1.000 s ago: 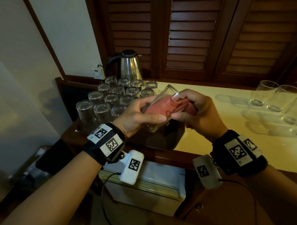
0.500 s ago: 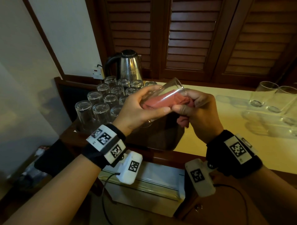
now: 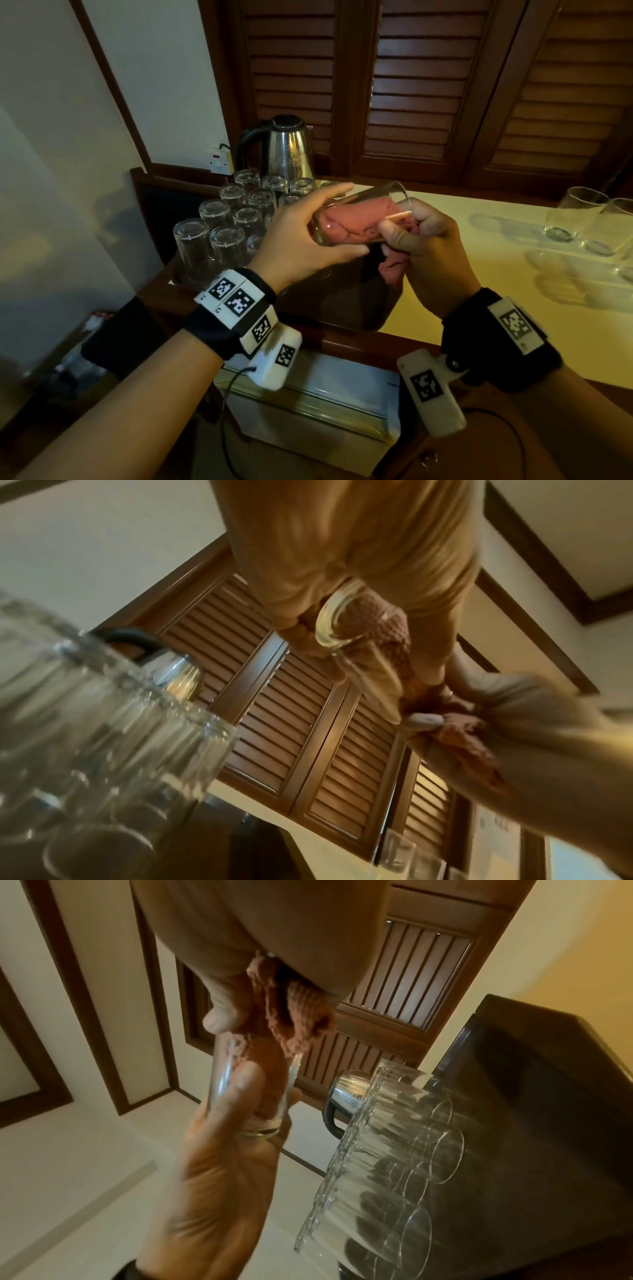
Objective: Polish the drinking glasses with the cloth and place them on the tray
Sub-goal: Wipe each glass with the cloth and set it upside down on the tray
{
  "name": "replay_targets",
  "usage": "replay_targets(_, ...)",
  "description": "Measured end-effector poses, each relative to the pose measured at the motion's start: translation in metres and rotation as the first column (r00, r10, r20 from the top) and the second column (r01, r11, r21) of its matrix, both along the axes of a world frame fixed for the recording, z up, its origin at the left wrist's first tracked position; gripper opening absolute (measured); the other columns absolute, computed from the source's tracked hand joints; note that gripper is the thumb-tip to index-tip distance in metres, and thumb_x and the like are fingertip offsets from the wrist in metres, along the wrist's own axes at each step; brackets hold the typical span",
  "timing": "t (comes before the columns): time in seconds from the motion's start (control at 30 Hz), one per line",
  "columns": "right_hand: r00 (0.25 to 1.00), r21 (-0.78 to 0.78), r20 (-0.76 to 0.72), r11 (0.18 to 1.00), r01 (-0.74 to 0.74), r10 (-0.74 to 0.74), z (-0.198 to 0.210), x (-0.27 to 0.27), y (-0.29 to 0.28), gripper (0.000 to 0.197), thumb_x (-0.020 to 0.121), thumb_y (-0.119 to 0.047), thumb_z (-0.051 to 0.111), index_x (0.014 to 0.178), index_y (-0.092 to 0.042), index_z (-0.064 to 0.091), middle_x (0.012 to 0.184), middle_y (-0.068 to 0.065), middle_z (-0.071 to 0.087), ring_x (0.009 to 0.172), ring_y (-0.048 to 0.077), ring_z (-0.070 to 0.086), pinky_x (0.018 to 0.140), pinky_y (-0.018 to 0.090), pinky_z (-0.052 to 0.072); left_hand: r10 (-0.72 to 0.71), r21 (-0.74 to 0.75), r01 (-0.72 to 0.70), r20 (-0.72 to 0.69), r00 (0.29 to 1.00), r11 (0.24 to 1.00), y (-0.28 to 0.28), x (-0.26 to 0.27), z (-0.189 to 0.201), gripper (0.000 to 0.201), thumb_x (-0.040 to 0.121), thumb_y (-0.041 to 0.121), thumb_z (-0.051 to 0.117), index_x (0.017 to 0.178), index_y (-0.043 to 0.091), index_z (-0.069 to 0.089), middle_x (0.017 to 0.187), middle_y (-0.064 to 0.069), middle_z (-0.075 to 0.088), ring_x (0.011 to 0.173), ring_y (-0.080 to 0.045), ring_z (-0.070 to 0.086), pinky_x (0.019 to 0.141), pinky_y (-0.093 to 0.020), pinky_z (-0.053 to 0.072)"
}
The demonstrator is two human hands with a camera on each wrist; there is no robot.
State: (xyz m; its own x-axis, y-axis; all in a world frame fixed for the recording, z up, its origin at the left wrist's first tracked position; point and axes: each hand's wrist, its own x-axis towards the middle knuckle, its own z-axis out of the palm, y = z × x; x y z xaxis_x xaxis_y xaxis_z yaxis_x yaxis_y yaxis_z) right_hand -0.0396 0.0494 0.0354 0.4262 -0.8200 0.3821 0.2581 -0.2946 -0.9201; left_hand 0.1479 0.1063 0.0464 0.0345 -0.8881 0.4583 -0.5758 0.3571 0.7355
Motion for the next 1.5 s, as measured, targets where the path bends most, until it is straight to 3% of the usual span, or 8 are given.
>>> replay_targets(0.17,0.999,-0.158,-0.038,0.987,-0.013,0.007,0.006,0.002,-0.004,0.016,0.085,-0.009,0.065,0.1,-0.015,0.069,0.098,0.005,0.074,0.093,0.038,0.068,0.082,0.052,0.056,-0.008,0.231,0.174,-0.581,0.814,0.957,-0.001,-0.003,-0.01,0.052,0.069,0.041,0.085,0.114,0.025,0.064,0.105,-0.007,0.074,0.068,-0.018,0.067,0.055,-0.021,0.053)
replay_targets(0.4,0.991,-0.049,-0.104,0.995,-0.089,0.083,-0.001,0.004,-0.003,0.032,0.081,-0.017,0.072,0.111,-0.008,0.064,0.103,0.016,0.072,0.092,0.049,0.065,0.079,0.062,0.054,-0.014,-0.076,0.005,-0.114,0.993,0.997,-0.002,0.01,-0.013,0.074,0.063,0.044,0.083,0.129,0.039,0.051,0.127,0.018,0.055,0.115,0.006,0.058,0.087,-0.017,0.055)
replay_targets(0.57,0.991,-0.205,-0.136,0.978,-0.044,0.016,0.006,0.004,-0.003,0.032,0.087,-0.005,0.073,0.112,-0.018,0.057,0.111,0.001,0.065,0.097,0.004,0.067,0.077,0.019,0.054,-0.021,0.017,0.031,-0.419,0.908,0.999,-0.002,0.015,-0.017,0.073,0.06,0.041,0.085,0.127,0.034,0.058,0.127,0.003,0.063,0.11,-0.011,0.066,0.083,-0.024,0.057)
replay_targets(0.77,0.978,-0.177,-0.201,0.98,-0.094,0.058,-0.003,0.004,0.002,0.037,0.089,-0.006,0.071,0.123,-0.008,0.057,0.085,-0.013,0.067,0.065,0.004,0.06,0.06,0.016,0.048,-0.032,-0.019,0.027,-0.493,0.869,0.999,0.0,0.012,-0.018,0.073,0.057,0.032,0.091,0.123,0.028,0.062,0.127,-0.003,0.064,0.112,-0.017,0.067,0.083,-0.028,0.059)
replay_targets(0.97,0.971,-0.024,-0.19,0.988,-0.155,0.148,-0.006,0.008,-0.001,0.045,0.083,-0.012,0.075,0.124,-0.004,0.059,0.114,0.017,0.07,0.094,0.045,0.066,0.078,0.062,0.056,-0.007,-0.082,-0.01,-0.212,0.977,0.997,0.004,0.016,-0.019,0.073,0.06,0.037,0.085,0.125,0.04,0.052,0.13,0.011,0.053,0.116,-0.002,0.058,0.085,-0.016,0.054)
replay_targets(1.13,0.98,-0.082,-0.159,0.988,-0.133,0.118,0.002,0.012,-0.002,0.043,0.086,0.001,0.07,0.124,-0.009,0.054,0.118,0.006,0.065,0.104,0.012,0.069,0.077,0.022,0.056,-0.057,-0.077,0.036,-0.289,0.956,0.996,0.0,0.022,-0.02,0.073,0.062,0.034,0.087,0.126,0.037,0.054,0.132,0.007,0.056,0.118,-0.007,0.06,0.086,-0.02,0.055)
replay_targets(1.37,0.99,0.024,-0.111,0.997,-0.079,0.081,-0.003,0.018,-0.002,0.025,0.092,-0.007,0.066,0.117,-0.004,0.063,0.111,0.015,0.072,0.106,0.029,0.069,0.096,0.049,0.056,0.097,-0.25,-0.055,0.159,0.983,0.967,-0.006,0.027,-0.022,0.075,0.069,0.042,0.081,0.137,0.026,0.053,0.128,0.013,0.053,0.117,0.01,0.049,0.098,-0.01,0.044)
replay_targets(1.5,0.993,-0.005,-0.12,1.0,0.012,-0.012,-0.005,0.016,-0.003,0.004,0.095,-0.004,0.062,0.093,-0.007,0.065,0.087,0.012,0.071,0.077,0.032,0.067,0.069,0.045,0.058,0.058,-0.012,-0.059,-0.093,0.994,0.998,0.0,0.015,-0.018,0.077,0.061,0.032,0.088,0.126,0.044,0.048,0.12,0.025,0.051,0.098,0.02,0.056,0.08,-0.011,0.053)
